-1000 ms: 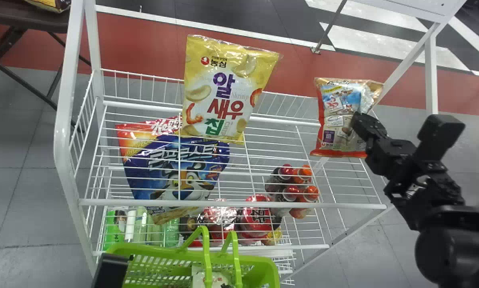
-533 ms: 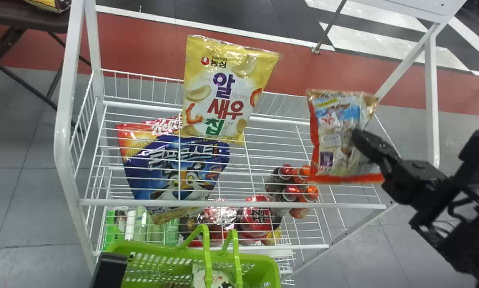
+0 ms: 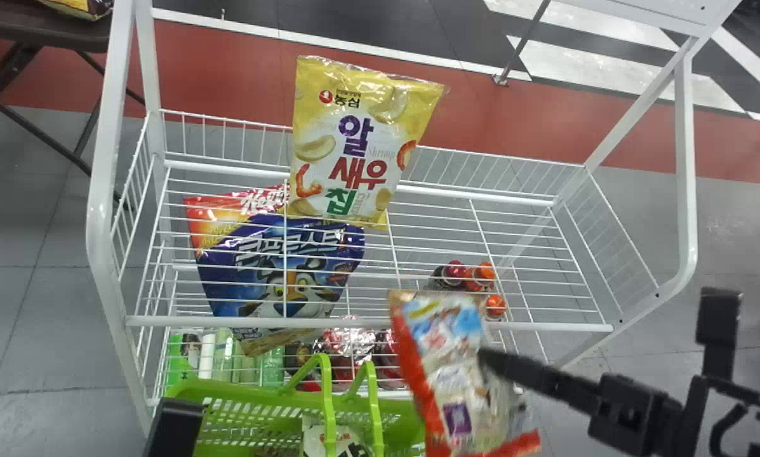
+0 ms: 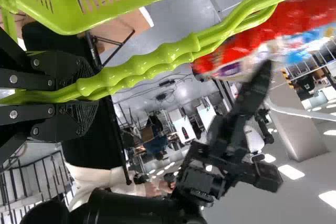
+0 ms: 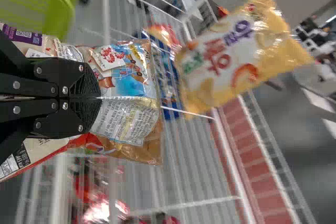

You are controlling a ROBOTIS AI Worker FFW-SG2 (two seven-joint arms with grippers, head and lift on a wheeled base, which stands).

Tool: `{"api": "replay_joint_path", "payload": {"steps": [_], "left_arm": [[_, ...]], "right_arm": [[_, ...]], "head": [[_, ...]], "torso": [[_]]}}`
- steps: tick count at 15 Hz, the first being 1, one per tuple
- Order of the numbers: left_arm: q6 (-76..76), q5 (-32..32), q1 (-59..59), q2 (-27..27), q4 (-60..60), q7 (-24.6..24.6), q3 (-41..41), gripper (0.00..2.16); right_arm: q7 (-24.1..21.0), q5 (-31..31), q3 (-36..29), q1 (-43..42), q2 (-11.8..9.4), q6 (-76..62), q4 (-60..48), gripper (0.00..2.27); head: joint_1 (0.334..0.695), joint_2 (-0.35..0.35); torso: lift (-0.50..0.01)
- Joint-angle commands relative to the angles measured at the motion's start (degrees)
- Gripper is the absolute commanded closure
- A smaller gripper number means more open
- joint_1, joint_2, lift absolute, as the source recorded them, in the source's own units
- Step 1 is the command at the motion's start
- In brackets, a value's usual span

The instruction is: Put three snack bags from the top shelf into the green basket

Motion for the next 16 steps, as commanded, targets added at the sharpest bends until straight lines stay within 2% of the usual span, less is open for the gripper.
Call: {"api": "replay_joint_path", "payload": {"steps": [1, 3, 6, 9, 12, 14, 16], "left_arm": [[0.13, 0.0, -0.01, -0.01, 0.0, -0.01, 0.14, 2.02], [-0.05, -0.18, -0.19, -0.18, 0.17, -0.01, 0.05, 2.02], [-0.05, -0.18, -0.63, -0.36, 0.61, -0.09, 0.05, 2.02], [0.13, -0.18, -0.63, -0.18, 0.52, -0.27, 0.41, 2.02], [0.13, 0.0, -0.71, -0.18, 0.44, -0.53, 1.02, 2.02], [0.13, 0.09, -0.71, -0.1, 0.44, -0.53, 1.2, 2.02], [0.13, 0.18, -1.07, -0.1, 0.61, -0.53, 1.2, 2.02]], "right_arm": [[1.48, -2.34, 0.41, 1.34, 0.37, 5.45, -0.29, 2.25], [1.75, -1.63, 4.1, 4.07, 0.37, 5.45, 0.14, 2.25], [1.66, 4.34, 13.51, 6.44, 0.2, 3.93, 4.89, 2.25], [0.87, 11.11, 20.45, 6.62, -0.86, -6.79, 10.52, 2.25], [-4.06, 22.18, 28.98, 6.97, -3.67, -20.33, 14.73, 2.25], [-6.17, 24.64, 34.16, 6.97, -6.22, -24.9, 17.46, 2.25], [-6.43, 26.93, 38.91, 6.97, -6.75, -25.08, 17.81, 2.25]], "head": [[0.695, -0.35], [0.695, -0.35], [0.695, -0.35], [0.695, -0.35], [0.695, -0.35], [0.695, -0.35], [0.695, -0.35]], "torso": [[-0.047], [-0.047], [-0.047], [-0.047], [-0.047], [-0.047], [-0.047]]}}
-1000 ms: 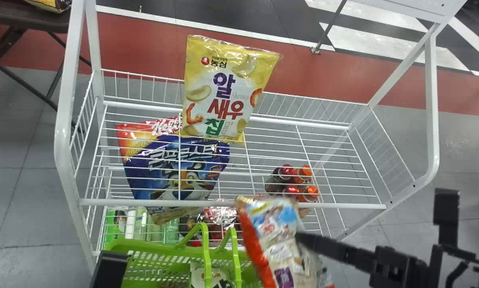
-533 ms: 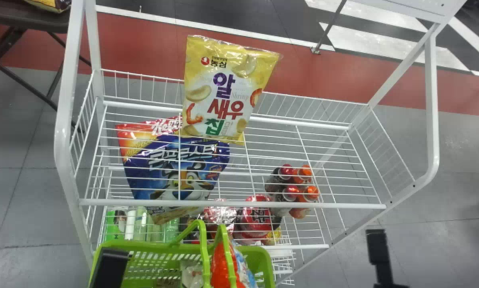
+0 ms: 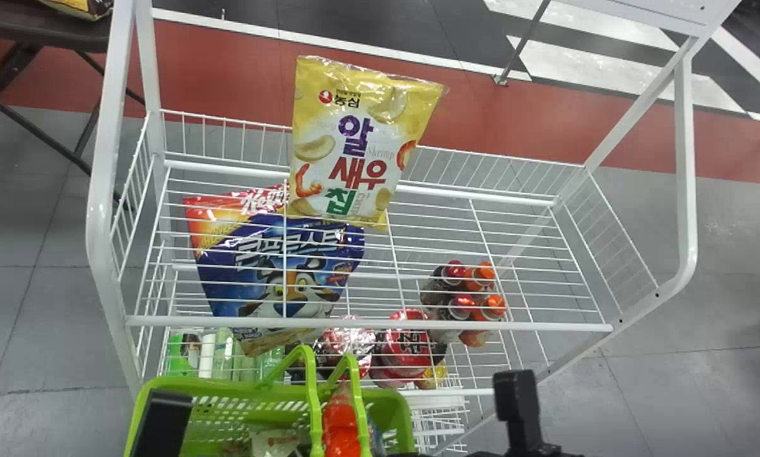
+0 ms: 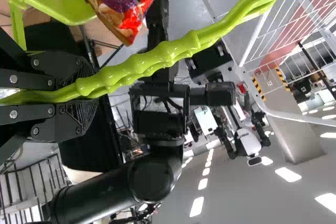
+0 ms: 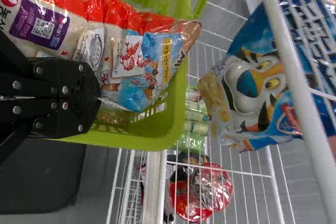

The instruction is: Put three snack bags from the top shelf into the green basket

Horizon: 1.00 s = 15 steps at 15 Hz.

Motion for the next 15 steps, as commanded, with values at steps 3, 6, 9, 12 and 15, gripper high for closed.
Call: {"api": "replay_joint_path", "payload": {"steps": [3, 6, 9, 12, 15], "left_arm": [[-0.01, 0.05, -0.22, 0.09, 0.22, -0.01, 0.29, 2.02], [-0.19, 0.49, 0.13, 0.18, 0.22, -0.19, 1.43, 2.02], [-1.24, 0.49, 0.48, 0.0, 0.22, -0.27, 1.52, 2.02], [-1.24, 0.49, 0.48, -0.17, 0.31, -0.27, 1.52, 2.02], [-1.07, 0.4, 0.57, -0.09, 0.22, -0.27, 1.52, 2.02]], "right_arm": [[0.19, 1.88, 5.66, 0.01, -1.26, 3.83, -1.39, 2.18], [0.45, 1.61, 2.24, 0.62, -1.26, 8.05, -6.23, 0.0], [0.27, 0.38, -3.39, 0.98, -0.74, 13.5, -11.68, 0.04], [1.42, -4.8, -10.42, 0.98, 0.41, 16.84, -14.93, 0.05], [3.26, -9.9, -16.4, 0.45, 2.16, 19.47, -17.83, 0.06]], "head": [[0.695, -0.35], [0.695, -0.35], [0.695, -0.35], [0.695, -0.35], [0.695, -0.35]], "torso": [[-0.047], [-0.047], [-0.047], [-0.047], [-0.047]]}}
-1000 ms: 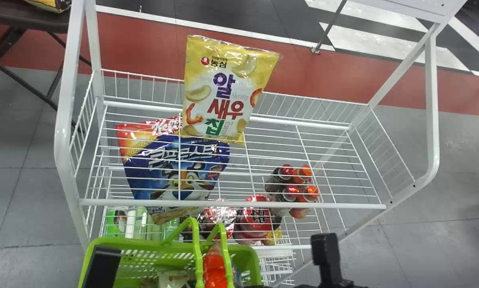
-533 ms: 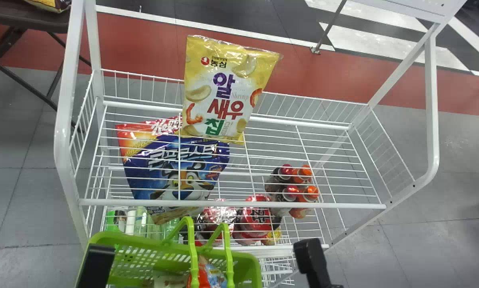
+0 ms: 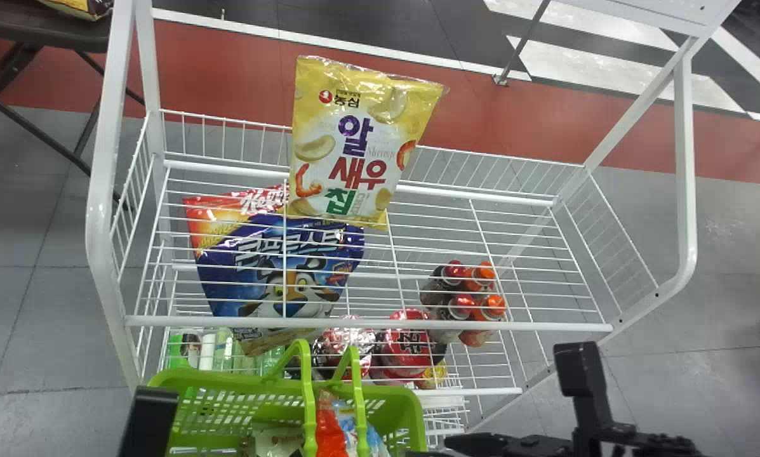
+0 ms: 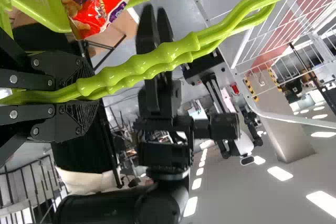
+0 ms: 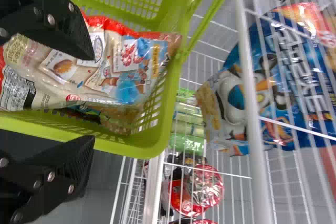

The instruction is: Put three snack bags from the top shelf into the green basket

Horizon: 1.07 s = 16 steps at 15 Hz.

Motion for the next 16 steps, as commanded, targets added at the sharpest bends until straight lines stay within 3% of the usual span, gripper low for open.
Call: {"api": "replay_joint_path", "payload": {"steps": [1, 4, 7, 10, 16], "left_arm": [[0.15, -0.05, 0.07, 0.02, -0.05, 0.09, -0.09, 2.02], [0.15, -0.22, 0.07, -0.07, -0.05, 0.17, -0.26, 2.02], [-0.02, -0.66, -0.01, -0.24, 0.39, 0.26, -0.79, 2.02], [-0.2, -0.75, -0.01, -0.33, 0.56, 0.44, -1.14, 2.02], [-1.08, -0.75, 0.25, -0.07, 1.36, 0.09, -1.41, 2.02]], "right_arm": [[0.65, -4.59, -5.05, -0.61, 1.32, 1.83, -2.45, 0.06], [1.18, -12.14, -12.34, -1.49, 3.69, -4.33, -4.83, 0.07], [-1.29, -12.41, -10.94, -1.14, 4.83, -24.54, -4.39, 0.07], [-6.03, -3.44, -0.83, 1.32, 5.63, -47.92, -2.98, 0.07], [-18.16, 11.41, 11.12, 6.25, 6.59, -70.77, 0.45, 0.08]], "head": [[0.695, -0.35], [0.695, -0.35], [0.695, -0.35], [0.695, -0.35], [0.695, -0.35]], "torso": [[-0.047], [-0.047], [-0.047], [-0.047], [-0.047]]}}
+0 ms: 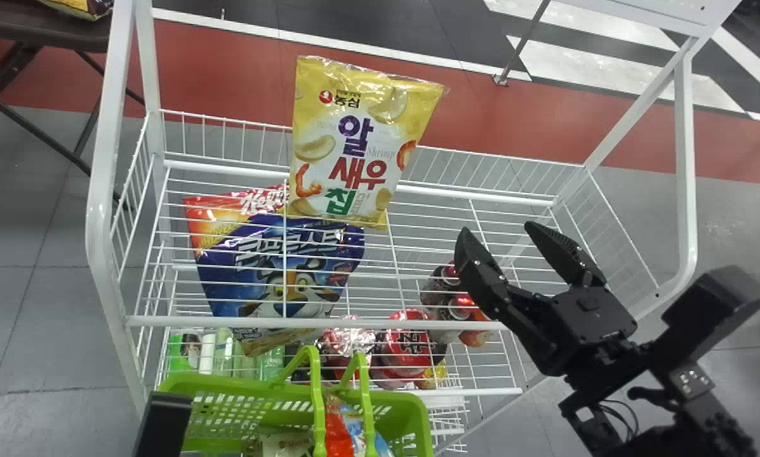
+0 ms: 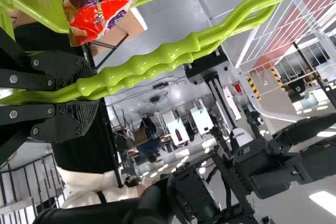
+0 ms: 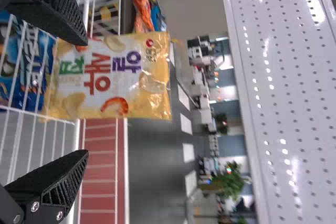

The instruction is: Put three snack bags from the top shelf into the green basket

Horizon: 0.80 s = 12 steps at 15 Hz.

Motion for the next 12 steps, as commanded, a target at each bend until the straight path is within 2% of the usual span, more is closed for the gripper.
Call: {"api": "replay_joint_path", "payload": {"steps": [1, 12], "left_arm": [[-0.12, 0.01, 0.28, 0.1, 0.1, 0.0, -0.1, 2.02], [-0.12, -0.07, 2.04, 0.45, -1.3, -0.09, -0.1, 2.02]], "right_arm": [[-1.39, 4.68, 3.85, 1.64, 0.02, -10.09, 2.77, 0.08], [-2.36, 5.56, 5.26, 2.61, 0.2, -13.96, 4.17, 0.08]], "head": [[0.695, -0.35], [0.695, -0.35]], "torso": [[-0.047], [-0.047]]}}
